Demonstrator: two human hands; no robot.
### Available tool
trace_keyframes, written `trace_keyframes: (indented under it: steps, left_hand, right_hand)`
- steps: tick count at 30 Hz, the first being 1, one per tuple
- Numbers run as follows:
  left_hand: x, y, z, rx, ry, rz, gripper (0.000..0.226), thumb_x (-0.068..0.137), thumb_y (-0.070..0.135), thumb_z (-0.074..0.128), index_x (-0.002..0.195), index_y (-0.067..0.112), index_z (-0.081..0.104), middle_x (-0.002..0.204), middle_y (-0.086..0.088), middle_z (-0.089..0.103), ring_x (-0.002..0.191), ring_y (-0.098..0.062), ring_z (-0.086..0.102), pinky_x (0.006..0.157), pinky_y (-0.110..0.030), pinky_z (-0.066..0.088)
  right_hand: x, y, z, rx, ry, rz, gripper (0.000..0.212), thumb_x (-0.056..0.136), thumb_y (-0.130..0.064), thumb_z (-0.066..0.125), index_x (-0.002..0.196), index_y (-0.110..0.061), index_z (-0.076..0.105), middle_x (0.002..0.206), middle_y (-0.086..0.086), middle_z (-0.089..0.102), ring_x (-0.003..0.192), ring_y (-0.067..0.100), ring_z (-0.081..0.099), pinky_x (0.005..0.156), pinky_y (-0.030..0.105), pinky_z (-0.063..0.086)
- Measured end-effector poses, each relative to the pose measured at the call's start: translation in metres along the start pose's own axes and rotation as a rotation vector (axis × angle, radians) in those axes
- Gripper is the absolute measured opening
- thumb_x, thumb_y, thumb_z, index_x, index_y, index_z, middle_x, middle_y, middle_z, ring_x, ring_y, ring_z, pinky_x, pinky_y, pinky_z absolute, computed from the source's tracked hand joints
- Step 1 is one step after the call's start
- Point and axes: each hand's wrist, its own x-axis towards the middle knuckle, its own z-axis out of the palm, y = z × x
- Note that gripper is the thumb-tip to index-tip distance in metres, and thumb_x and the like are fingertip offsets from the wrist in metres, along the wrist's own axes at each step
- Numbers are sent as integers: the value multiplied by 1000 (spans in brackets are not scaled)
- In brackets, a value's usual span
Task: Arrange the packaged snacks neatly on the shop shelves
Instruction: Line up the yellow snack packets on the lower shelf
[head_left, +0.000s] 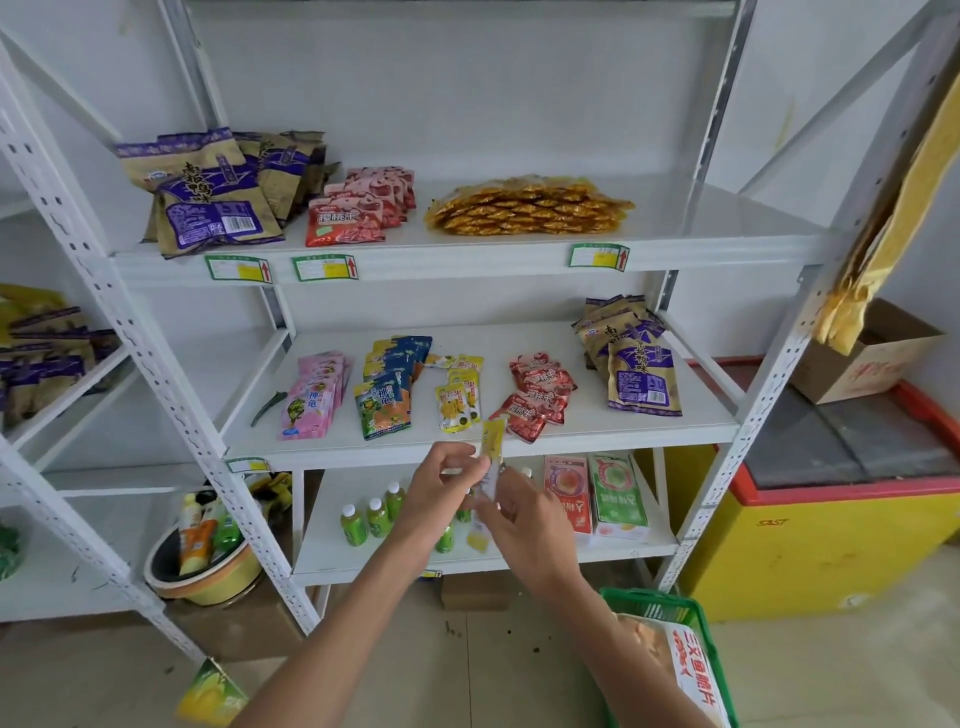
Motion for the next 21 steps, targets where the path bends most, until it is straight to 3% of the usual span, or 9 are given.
trace_keyframes:
  steps: [3, 5, 8, 12, 14, 16, 18, 20, 21]
  left_hand:
    - [7, -3, 2, -12, 20, 8, 12, 98, 36, 71, 105, 26, 73, 108, 4, 73, 101, -10, 68, 73, -18, 52]
    - [11, -8, 4, 6, 20, -14, 16, 101, 41, 66, 106, 28, 73, 105, 5, 74, 95, -6, 66, 71, -17, 50]
    - [18, -26, 10, -12, 61, -21, 12, 100, 34, 69, 104, 25, 75, 98, 5, 76, 85, -5, 66, 67, -17, 49]
    - [45, -49, 8, -132, 196, -85, 8, 98, 25, 72, 99, 18, 76, 83, 9, 76, 74, -2, 66, 69, -23, 49]
    - [70, -58, 3, -186, 227, -142, 12, 98, 22, 72, 104, 11, 75, 66, 12, 68, 58, 0, 59, 61, -22, 44]
    - [100, -67, -5, -181, 221, -175, 13, 99, 19, 71, 105, 8, 75, 59, 13, 63, 52, 1, 54, 52, -17, 41]
    - [131, -75, -11, -190, 206, -181, 9, 98, 18, 72, 101, 11, 76, 68, 9, 72, 64, -8, 66, 60, -19, 51]
    - [164, -82, -19, -148, 212, -175, 5, 95, 19, 75, 100, 17, 76, 88, 4, 79, 87, -16, 75, 72, -24, 56]
    - [183, -87, -23, -91, 205, -159, 7, 93, 21, 77, 100, 20, 75, 93, 4, 79, 91, -15, 74, 71, -22, 55]
  right_hand:
    - [4, 6, 3, -29, -81, -80, 19, 100, -50, 56, 95, -32, 57, 87, -15, 53, 71, 3, 51, 58, 27, 39]
    - [9, 16, 8, -4, -114, -113, 12, 103, -44, 54, 98, -35, 58, 95, -17, 56, 75, 1, 53, 61, 28, 41]
    - [15, 32, 16, 43, -145, -69, 5, 101, -33, 59, 99, -32, 55, 88, -15, 57, 72, 4, 53, 59, 28, 42]
    - [36, 50, 35, 167, -131, 221, 29, 97, -37, 70, 111, -26, 47, 72, -3, 61, 62, 11, 55, 59, 35, 44]
    - [57, 65, 48, 211, -138, 320, 26, 95, -41, 73, 102, -24, 54, 70, 4, 62, 59, 18, 54, 57, 33, 40]
    - [82, 82, 62, 255, -195, 312, 35, 97, -36, 72, 78, -11, 55, 58, -1, 49, 52, 12, 41, 53, 29, 31]
    - [111, 92, 77, 256, -242, 326, 45, 99, -28, 70, 66, -5, 51, 50, -11, 40, 47, 5, 32, 50, 22, 25]
    - [145, 99, 94, 219, -251, 375, 44, 99, -27, 70, 62, -11, 53, 50, -12, 46, 45, 3, 35, 48, 20, 28]
    - [164, 102, 103, 197, -241, 401, 40, 99, -28, 70, 64, -14, 56, 53, -9, 53, 46, 4, 41, 49, 21, 33]
